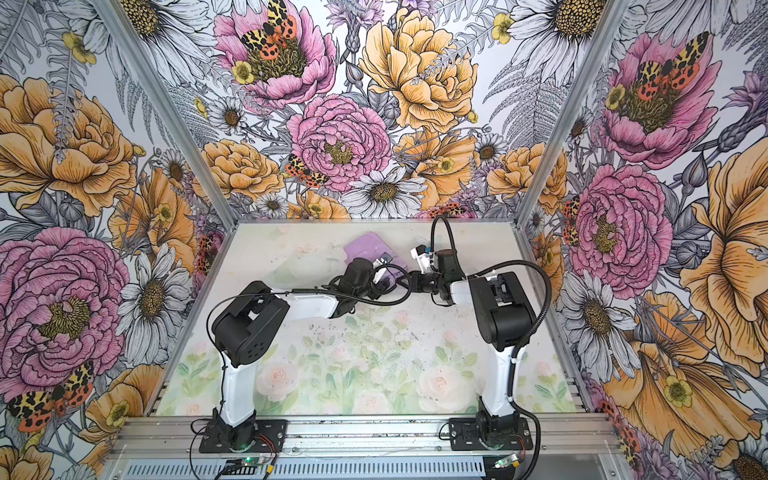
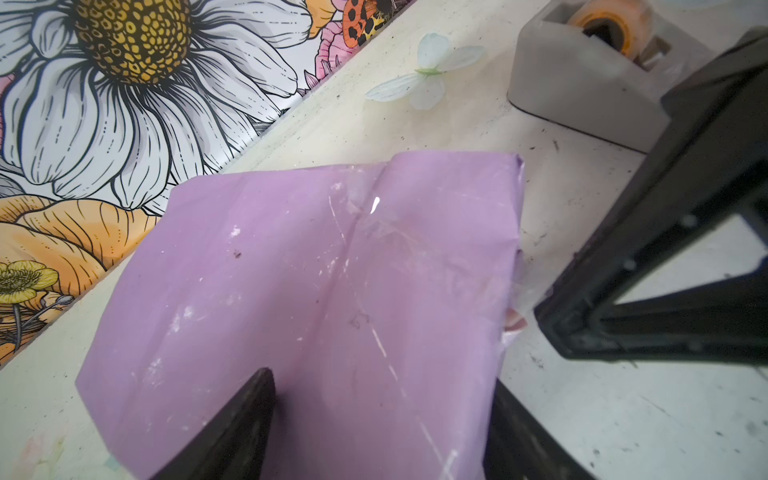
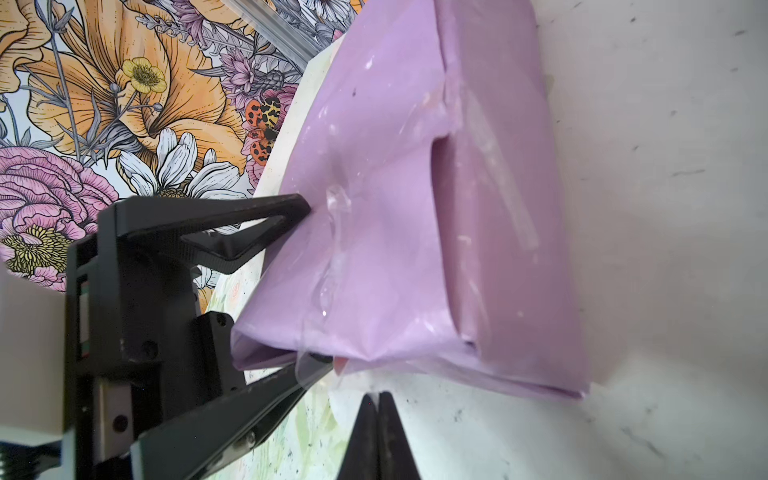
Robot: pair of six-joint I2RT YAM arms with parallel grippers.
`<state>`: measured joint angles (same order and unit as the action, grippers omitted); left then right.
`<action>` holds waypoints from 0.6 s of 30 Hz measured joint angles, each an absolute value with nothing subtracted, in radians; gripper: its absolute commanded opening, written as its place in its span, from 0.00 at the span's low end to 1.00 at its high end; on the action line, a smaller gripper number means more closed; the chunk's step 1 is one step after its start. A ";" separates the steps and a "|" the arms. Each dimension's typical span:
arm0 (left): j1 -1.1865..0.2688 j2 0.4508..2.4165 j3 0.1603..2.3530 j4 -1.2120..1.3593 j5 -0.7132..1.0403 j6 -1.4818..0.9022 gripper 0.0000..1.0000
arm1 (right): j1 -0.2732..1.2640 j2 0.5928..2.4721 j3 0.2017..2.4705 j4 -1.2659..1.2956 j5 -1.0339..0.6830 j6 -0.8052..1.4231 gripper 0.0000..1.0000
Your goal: Wrap the gift box in paper
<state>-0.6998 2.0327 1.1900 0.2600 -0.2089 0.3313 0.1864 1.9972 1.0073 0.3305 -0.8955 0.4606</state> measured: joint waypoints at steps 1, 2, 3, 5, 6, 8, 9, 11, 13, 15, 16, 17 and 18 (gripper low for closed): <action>-0.700 2.033 1.190 0.260 -0.209 0.331 0.75 | 0.187 2.001 1.007 0.334 -0.896 0.465 0.02; -0.700 2.033 1.190 0.260 -0.209 0.331 0.75 | 0.189 2.005 1.007 0.335 -0.896 0.472 0.02; -0.700 2.033 1.190 0.260 -0.209 0.331 0.75 | 0.191 2.009 1.007 0.336 -0.896 0.478 0.01; -0.700 2.033 1.190 0.260 -0.209 0.331 0.75 | 0.197 2.017 1.007 0.337 -0.896 0.487 0.00; -0.700 2.033 1.190 0.260 -0.209 0.331 0.75 | 0.199 2.019 1.007 0.340 -0.896 0.490 0.00; -0.700 2.033 1.190 0.260 -0.208 0.331 0.75 | 0.204 2.024 1.007 0.347 -0.897 0.499 0.00; -0.700 2.033 1.190 0.260 -0.208 0.331 0.75 | 0.207 2.025 1.007 0.350 -0.897 0.503 0.00; -0.700 2.033 1.190 0.260 -0.208 0.331 0.75 | 0.207 2.025 1.007 0.356 -0.897 0.510 0.00; -0.700 2.033 1.190 0.260 -0.208 0.331 0.75 | 0.207 2.027 1.007 0.371 -0.897 0.523 0.10; -0.700 2.033 1.190 0.260 -0.208 0.331 0.75 | 0.207 2.030 1.007 0.384 -0.896 0.532 0.21; -0.700 2.033 1.190 0.260 -0.208 0.331 0.75 | 0.207 2.030 1.006 0.387 -0.896 0.537 0.26; -0.700 2.033 1.190 0.260 -0.208 0.331 0.75 | 0.206 2.030 1.005 0.390 -0.896 0.537 0.28; -0.700 2.033 1.190 0.260 -0.209 0.331 0.75 | 0.206 2.030 1.005 0.393 -0.895 0.538 0.29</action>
<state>-0.6998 2.0327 1.1900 0.2600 -0.2089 0.3309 0.2062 2.0304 1.0050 0.3931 -0.8951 0.5381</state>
